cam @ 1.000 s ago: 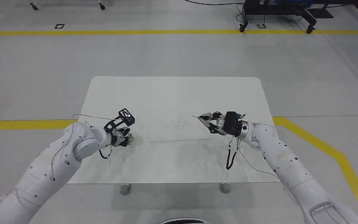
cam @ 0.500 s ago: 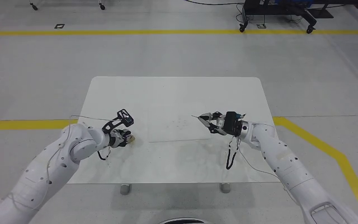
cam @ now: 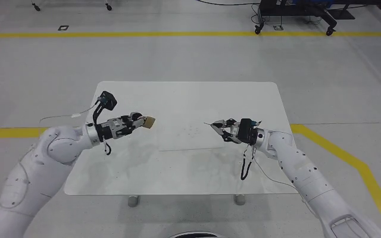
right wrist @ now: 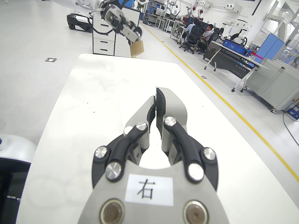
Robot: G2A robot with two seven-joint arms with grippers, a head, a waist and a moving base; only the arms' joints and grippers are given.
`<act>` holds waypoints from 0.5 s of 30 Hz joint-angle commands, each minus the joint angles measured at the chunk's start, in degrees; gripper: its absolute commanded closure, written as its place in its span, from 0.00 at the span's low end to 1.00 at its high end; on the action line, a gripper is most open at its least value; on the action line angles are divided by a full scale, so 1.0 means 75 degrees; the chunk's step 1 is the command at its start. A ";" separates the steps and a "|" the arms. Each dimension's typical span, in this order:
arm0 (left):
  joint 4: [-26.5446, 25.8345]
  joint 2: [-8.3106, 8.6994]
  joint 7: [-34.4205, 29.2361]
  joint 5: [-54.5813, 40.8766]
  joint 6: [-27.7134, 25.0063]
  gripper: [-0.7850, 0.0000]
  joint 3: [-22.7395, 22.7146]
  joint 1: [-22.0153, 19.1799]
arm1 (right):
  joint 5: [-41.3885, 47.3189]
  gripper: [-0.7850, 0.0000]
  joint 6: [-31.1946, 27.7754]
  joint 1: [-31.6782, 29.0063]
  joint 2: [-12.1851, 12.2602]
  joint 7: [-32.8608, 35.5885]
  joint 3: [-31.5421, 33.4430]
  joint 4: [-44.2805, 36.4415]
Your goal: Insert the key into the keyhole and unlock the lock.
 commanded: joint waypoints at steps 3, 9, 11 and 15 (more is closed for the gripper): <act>0.0403 -0.0170 -0.1428 -0.2345 -0.0164 1.00 0.0589 -0.0614 | 0.0000 1.00 0.0000 0.0000 0.0000 0.0000 0.0000 0.0000; 0.0469 -0.0202 -0.1664 -0.2644 -0.0110 1.00 0.0687 -0.0715 | 0.0000 1.00 0.0000 0.0000 0.0000 0.0000 0.0000 0.0000; 0.0469 -0.0202 -0.1664 -0.2644 -0.0110 1.00 0.0687 -0.0715 | 0.0000 1.00 0.0000 0.0000 0.0000 0.0000 0.0000 0.0000; 0.0264 -0.0254 -0.1963 -0.3740 0.0302 1.00 0.0905 -0.0474 | 0.0590 1.00 0.0122 -0.0010 -0.0061 0.0079 0.0005 -0.0059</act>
